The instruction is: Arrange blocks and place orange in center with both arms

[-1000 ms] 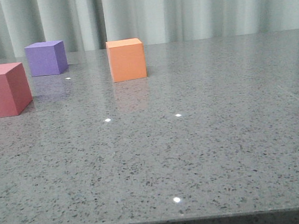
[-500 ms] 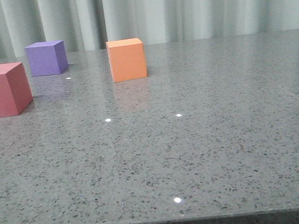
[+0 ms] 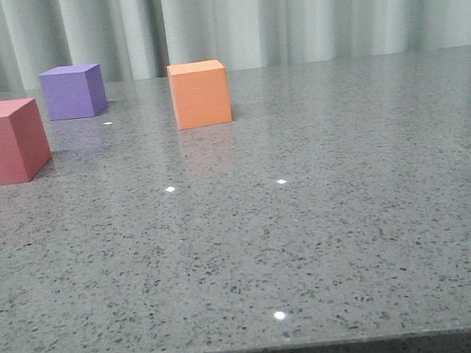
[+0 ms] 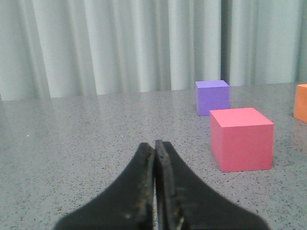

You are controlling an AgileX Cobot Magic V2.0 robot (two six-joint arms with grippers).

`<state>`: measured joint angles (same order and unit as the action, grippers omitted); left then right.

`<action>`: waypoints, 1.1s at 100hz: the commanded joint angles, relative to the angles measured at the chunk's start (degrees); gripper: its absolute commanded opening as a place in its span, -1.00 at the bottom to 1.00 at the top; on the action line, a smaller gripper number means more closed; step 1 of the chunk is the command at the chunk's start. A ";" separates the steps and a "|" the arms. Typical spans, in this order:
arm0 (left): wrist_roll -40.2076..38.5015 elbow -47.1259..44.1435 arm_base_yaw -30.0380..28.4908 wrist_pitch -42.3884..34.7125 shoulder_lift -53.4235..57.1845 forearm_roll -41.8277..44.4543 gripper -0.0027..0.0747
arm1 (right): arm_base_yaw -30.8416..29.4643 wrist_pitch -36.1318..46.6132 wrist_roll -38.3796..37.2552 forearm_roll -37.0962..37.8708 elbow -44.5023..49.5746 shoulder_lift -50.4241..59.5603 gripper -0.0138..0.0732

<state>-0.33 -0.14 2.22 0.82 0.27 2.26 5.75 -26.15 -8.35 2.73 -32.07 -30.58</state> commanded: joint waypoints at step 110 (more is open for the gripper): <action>-0.51 52.08 0.44 29.30 -45.55 -6.59 -0.98 | -0.27 4.61 0.25 0.52 -1.57 -0.15 -0.84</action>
<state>-0.33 49.91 2.22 34.94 -43.48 -3.92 5.75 -25.93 -8.35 2.73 -32.07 -30.58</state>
